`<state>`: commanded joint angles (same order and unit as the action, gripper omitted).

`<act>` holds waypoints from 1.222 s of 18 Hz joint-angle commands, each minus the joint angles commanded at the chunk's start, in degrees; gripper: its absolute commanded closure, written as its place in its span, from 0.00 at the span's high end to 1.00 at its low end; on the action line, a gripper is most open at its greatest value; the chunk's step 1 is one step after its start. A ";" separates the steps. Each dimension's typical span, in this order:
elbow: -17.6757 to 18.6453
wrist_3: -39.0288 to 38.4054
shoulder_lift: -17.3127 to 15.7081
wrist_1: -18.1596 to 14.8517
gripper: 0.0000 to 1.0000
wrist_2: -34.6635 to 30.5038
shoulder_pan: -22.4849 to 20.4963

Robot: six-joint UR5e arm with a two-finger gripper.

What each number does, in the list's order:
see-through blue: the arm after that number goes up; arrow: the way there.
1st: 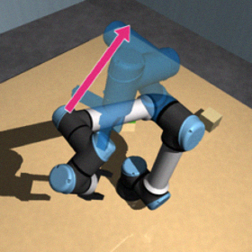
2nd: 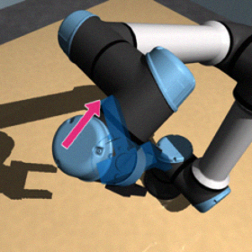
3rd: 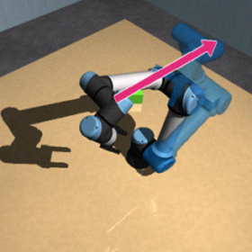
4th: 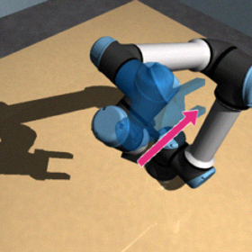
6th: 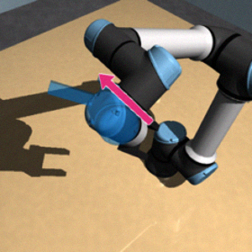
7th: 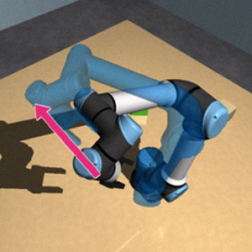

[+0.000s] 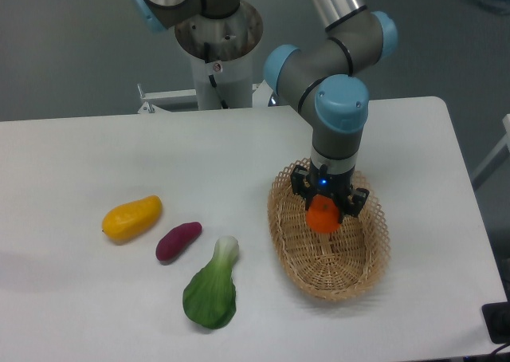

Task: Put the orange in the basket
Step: 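Carry the held orange over the wicker basket's center with the gripper, then lower the orange into the basket and open the gripper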

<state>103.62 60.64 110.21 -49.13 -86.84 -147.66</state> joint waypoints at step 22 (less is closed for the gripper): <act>-0.44 0.70 0.18 0.70 1.00 0.00 0.26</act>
<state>103.19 61.35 110.39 -48.43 -86.84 -147.39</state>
